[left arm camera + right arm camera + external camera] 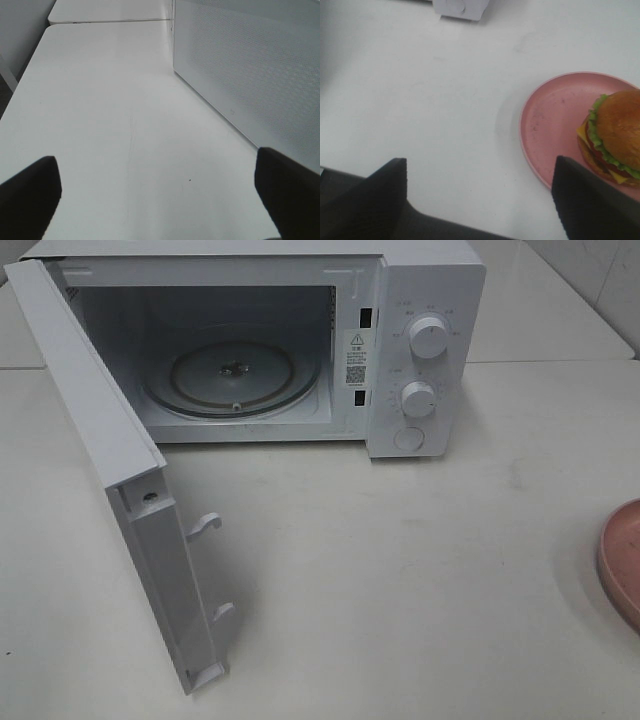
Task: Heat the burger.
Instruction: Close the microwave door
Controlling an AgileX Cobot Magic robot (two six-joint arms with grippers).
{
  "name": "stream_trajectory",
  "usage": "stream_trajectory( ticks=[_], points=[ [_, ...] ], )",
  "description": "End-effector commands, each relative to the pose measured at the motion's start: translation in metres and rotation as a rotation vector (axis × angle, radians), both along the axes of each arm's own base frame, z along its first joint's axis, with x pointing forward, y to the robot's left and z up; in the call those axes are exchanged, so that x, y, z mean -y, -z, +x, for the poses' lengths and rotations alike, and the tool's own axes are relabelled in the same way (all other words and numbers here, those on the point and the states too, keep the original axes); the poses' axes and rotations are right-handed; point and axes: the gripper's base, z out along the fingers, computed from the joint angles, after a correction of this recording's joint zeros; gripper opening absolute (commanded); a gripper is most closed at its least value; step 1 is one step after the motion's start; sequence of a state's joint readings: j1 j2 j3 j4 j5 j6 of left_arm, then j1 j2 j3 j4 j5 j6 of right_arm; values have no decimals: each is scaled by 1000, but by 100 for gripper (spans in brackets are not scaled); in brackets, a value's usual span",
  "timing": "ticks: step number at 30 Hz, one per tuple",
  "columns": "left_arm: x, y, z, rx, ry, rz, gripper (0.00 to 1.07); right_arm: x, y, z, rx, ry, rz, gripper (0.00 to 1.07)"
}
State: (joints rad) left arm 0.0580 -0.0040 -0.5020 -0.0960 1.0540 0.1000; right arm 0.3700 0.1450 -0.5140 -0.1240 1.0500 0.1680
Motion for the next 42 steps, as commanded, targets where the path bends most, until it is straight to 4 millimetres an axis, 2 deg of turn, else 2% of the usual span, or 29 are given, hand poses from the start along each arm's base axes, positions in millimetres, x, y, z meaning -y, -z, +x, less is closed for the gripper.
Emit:
stream_trajectory(
  ticks=[1, 7, 42],
  points=[
    [0, 0, -2, 33, 4, -5, 100, 3, 0, -9, 62, 59, 13, 76],
    [0, 0, -2, 33, 4, -5, 100, 7, 1, -26, 173, 163, 40, 76],
    [0, 0, -2, 32, 3, -5, 100, 7, 1, -27, 174, 194, 39, 76]
  ],
)
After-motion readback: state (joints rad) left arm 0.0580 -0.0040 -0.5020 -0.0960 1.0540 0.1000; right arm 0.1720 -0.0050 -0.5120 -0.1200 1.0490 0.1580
